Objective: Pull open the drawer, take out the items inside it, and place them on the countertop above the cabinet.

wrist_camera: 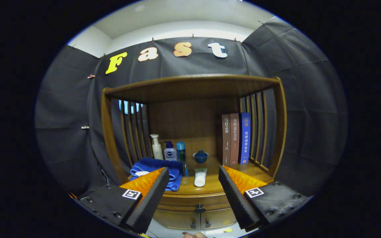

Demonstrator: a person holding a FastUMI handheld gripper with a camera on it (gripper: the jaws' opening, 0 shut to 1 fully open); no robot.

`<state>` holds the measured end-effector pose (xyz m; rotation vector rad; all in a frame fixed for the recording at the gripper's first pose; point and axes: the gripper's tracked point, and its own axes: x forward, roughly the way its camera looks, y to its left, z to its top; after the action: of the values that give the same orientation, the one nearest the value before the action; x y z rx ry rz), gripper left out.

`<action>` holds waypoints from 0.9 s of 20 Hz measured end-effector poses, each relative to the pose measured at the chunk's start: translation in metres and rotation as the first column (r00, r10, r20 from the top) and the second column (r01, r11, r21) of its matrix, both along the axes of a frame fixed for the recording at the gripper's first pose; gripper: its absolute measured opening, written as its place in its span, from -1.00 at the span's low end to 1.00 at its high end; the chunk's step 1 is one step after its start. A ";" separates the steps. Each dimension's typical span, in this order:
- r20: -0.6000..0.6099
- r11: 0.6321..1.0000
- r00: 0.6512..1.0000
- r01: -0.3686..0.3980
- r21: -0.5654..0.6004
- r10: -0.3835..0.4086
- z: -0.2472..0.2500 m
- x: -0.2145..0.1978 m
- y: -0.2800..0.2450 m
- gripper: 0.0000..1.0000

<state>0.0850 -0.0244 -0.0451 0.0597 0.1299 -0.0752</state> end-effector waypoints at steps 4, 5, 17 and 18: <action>0.022 1.000 1.000 -0.012 0.000 0.012 0.037 -0.031 0.008 0.96; 0.027 1.000 1.000 -0.013 0.003 0.013 0.045 -0.039 0.009 0.96; 0.061 1.000 0.998 -0.030 -0.003 0.030 0.078 -0.091 0.021 0.97; 0.059 1.000 0.998 -0.029 -0.006 0.029 0.078 -0.092 0.021 0.97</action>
<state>-0.0067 -0.0036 0.0328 0.0548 0.0712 -0.0447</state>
